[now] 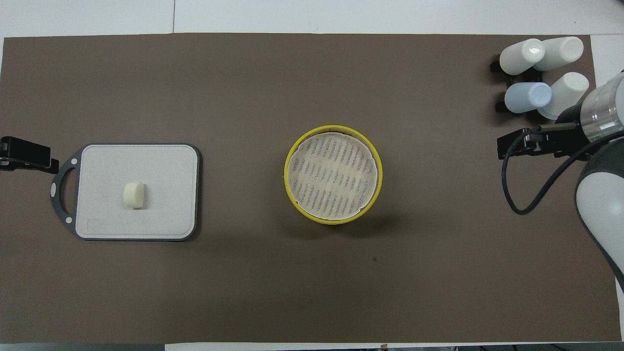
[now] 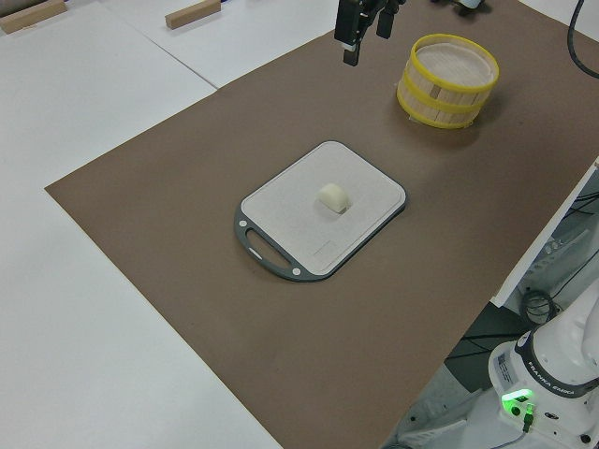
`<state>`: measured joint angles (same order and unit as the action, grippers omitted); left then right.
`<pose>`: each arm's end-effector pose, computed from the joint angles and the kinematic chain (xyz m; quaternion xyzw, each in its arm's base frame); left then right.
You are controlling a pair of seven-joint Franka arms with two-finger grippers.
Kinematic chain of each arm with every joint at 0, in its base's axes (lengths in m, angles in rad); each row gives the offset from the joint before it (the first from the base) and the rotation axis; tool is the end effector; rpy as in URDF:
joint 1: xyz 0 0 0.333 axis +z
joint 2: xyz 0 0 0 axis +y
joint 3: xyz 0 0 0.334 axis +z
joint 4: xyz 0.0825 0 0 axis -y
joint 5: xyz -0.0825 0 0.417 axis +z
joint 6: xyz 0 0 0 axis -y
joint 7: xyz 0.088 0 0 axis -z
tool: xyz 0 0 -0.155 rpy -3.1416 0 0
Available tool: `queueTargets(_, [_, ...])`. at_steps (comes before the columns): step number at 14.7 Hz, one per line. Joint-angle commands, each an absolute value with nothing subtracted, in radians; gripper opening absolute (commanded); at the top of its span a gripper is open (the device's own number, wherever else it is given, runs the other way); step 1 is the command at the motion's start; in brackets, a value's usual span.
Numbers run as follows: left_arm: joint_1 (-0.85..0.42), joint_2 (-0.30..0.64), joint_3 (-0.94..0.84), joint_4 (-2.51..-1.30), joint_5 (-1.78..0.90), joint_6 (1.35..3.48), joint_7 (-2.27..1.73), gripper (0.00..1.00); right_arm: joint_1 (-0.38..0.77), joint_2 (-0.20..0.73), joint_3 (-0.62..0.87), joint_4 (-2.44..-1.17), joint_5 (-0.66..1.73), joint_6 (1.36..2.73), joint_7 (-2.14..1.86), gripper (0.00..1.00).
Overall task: Place bun in steamer
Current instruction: 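Reach the right gripper over to the white steamer lid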
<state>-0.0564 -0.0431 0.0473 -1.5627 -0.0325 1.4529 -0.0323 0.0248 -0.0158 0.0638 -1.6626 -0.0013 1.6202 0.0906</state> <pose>0.5577 -0.0099 0.6135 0.9992 0.0102 -0.0337 0.0165 0.5808 0.0516 0.5616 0.9999 -0.0010 -0.0132 0.0023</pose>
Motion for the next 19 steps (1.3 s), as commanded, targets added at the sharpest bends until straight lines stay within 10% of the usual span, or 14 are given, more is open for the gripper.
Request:
queueTargets(1, [-0.049, -0.038, 0.049, -1.551, -0.044, 1.451, -0.028, 1.00, 0.026, -0.011, 0.064, -1.648, 0.005, 1.603, 0.103, 1.00])
queueTargets(11, [-0.049, -0.038, 0.049, -1.552, -0.041, 1.453, -0.026, 1.00, 0.032, 0.032, 0.260, -1.637, 0.025, 1.670, 0.246, 1.00])
queueTargets(14, [-0.049, -0.049, 0.048, -1.586, -0.041, 1.471, -0.026, 1.00, 0.238, 0.326, 0.313, -1.350, -0.041, 1.698, 0.636, 1.00])
queueTargets(19, [-0.029, -0.224, 0.052, -2.116, -0.040, 1.868, 0.049, 1.00, 0.468, 0.587, 0.290, -1.164, -0.217, 1.750, 0.805, 1.00])
